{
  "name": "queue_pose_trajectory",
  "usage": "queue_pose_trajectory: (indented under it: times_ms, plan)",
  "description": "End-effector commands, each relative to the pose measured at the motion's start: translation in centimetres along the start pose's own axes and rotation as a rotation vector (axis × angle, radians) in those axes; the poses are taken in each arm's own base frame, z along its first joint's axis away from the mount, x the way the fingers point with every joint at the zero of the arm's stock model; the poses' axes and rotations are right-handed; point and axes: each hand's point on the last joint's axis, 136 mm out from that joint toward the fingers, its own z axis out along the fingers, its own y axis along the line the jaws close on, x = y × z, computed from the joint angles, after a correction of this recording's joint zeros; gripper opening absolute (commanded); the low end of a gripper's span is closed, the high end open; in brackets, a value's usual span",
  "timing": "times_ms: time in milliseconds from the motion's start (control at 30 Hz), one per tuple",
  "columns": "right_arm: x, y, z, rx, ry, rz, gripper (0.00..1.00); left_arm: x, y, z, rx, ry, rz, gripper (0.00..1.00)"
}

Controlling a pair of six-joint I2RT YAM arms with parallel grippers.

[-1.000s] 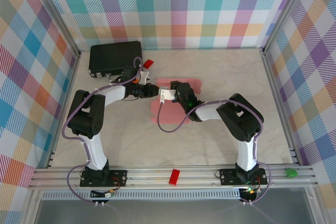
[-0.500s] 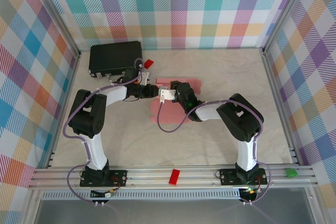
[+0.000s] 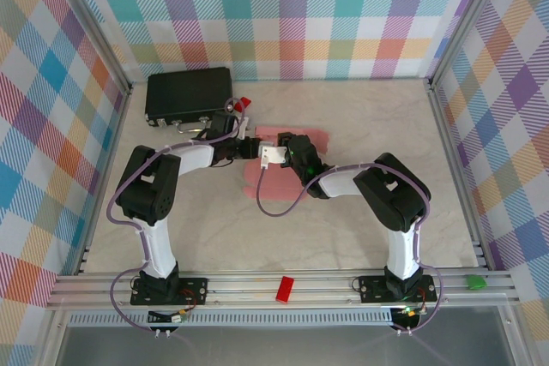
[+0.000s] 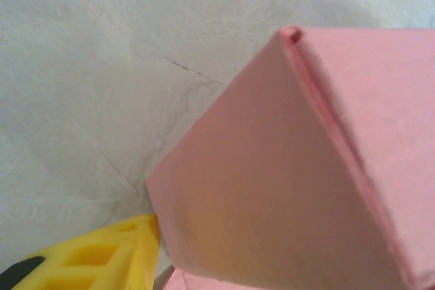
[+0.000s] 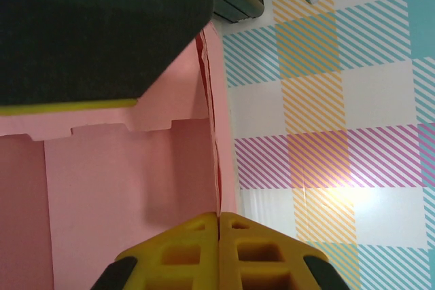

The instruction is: Fold the paper box

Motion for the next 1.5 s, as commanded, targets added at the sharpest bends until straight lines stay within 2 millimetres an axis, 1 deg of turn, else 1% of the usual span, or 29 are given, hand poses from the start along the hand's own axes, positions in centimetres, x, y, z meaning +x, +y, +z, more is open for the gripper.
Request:
queue_pose_trajectory:
  times_ms: [0,167,300,500,667,967,1033,1100,1167,1267,1333,1400,1467]
  plan:
    - [-0.9,1.5,0.3,-0.048,-0.021,0.009,0.0,-0.7,0.5,1.0,-0.033,-0.063,0.021,0.44]
    - [-1.1,1.5,0.4,-0.05,-0.023,0.005,0.0,-0.7,0.9,1.4,-0.062,-0.09,0.009,0.35]
    - [-1.1,1.5,0.4,-0.049,-0.021,0.009,0.0,-0.7,1.1,1.3,-0.084,-0.103,0.018,0.29]
    - [-1.2,1.6,0.4,-0.05,-0.023,0.015,0.0,-0.3,1.3,1.5,-0.131,-0.096,0.047,0.25]
    - [-1.5,1.5,0.4,-0.051,-0.026,0.019,0.0,0.0,1.7,1.6,-0.181,-0.1,0.058,0.17]
    - [-1.9,1.5,0.3,-0.05,-0.032,0.041,0.0,0.3,1.5,1.7,-0.246,-0.1,0.11,0.0]
    - [-2.0,1.4,0.3,-0.047,-0.032,0.048,0.0,0.4,1.5,1.6,-0.261,-0.1,0.119,0.0]
    - [-2.1,1.0,0.2,-0.033,-0.034,0.058,0.07,0.5,1.7,1.4,-0.292,-0.1,0.129,0.0]
    - [-2.1,0.5,0.1,-0.012,-0.035,0.069,0.18,0.6,2.0,1.0,-0.333,-0.103,0.134,0.0]
    - [-2.3,-0.3,-0.3,0.015,-0.036,0.083,0.27,0.8,2.8,0.2,-0.404,-0.097,0.127,0.0]
    - [-2.8,-0.9,-0.8,0.034,-0.041,0.096,0.39,1.0,3.1,-0.4,-0.431,-0.091,0.115,0.0]
    - [-3.2,-1.6,-1.4,0.05,-0.048,0.112,0.55,1.4,3.2,-1.0,-0.452,-0.086,0.115,0.0]
    - [-3.6,-2.2,-2.0,0.061,-0.048,0.131,0.65,1.7,3.2,-1.7,-0.476,-0.084,0.12,0.0]
